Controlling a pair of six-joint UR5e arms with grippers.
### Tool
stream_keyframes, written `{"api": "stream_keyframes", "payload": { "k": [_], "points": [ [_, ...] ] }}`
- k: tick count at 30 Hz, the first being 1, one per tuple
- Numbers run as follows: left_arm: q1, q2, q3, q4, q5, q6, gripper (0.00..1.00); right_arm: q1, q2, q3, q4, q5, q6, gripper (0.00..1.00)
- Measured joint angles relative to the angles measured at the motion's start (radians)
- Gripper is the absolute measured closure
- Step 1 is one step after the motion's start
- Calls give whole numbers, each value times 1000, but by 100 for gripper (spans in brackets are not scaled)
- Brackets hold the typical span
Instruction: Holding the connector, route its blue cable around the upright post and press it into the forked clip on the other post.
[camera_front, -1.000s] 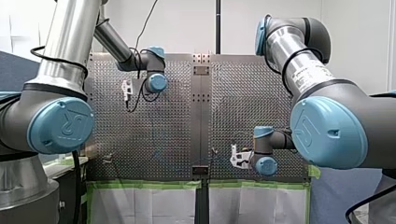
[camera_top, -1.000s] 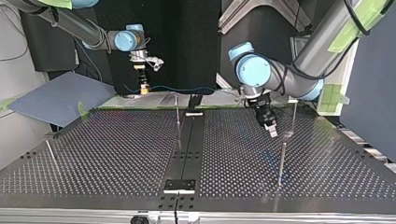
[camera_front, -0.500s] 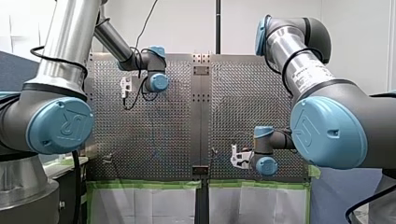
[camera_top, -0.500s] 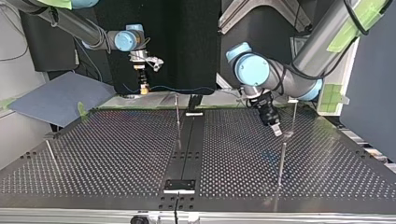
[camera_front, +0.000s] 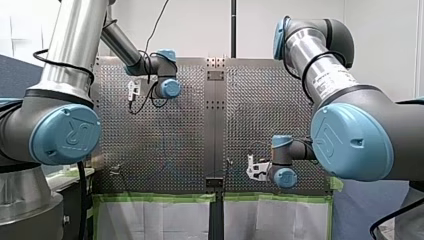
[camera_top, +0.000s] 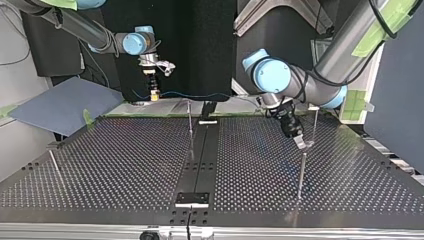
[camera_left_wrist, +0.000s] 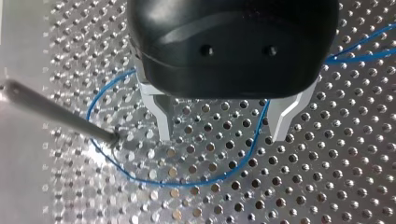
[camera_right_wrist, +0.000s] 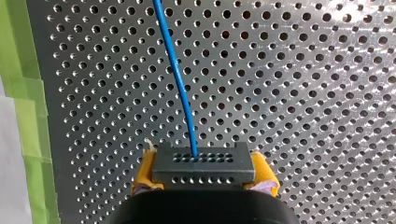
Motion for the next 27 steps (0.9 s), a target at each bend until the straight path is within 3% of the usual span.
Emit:
{"api": "stream_keyframes", "payload": {
  "k": [12,20,27],
  "points": [
    [5,0,0,2,113,106,0,0,1,0,0,0,0,93],
    [10,0,0,-1,188,117,0,0,3,0,0,0,0,93],
    [13,0,0,2,208,120,0,1,5,0,-2,1,-1,93]
  ]
}}
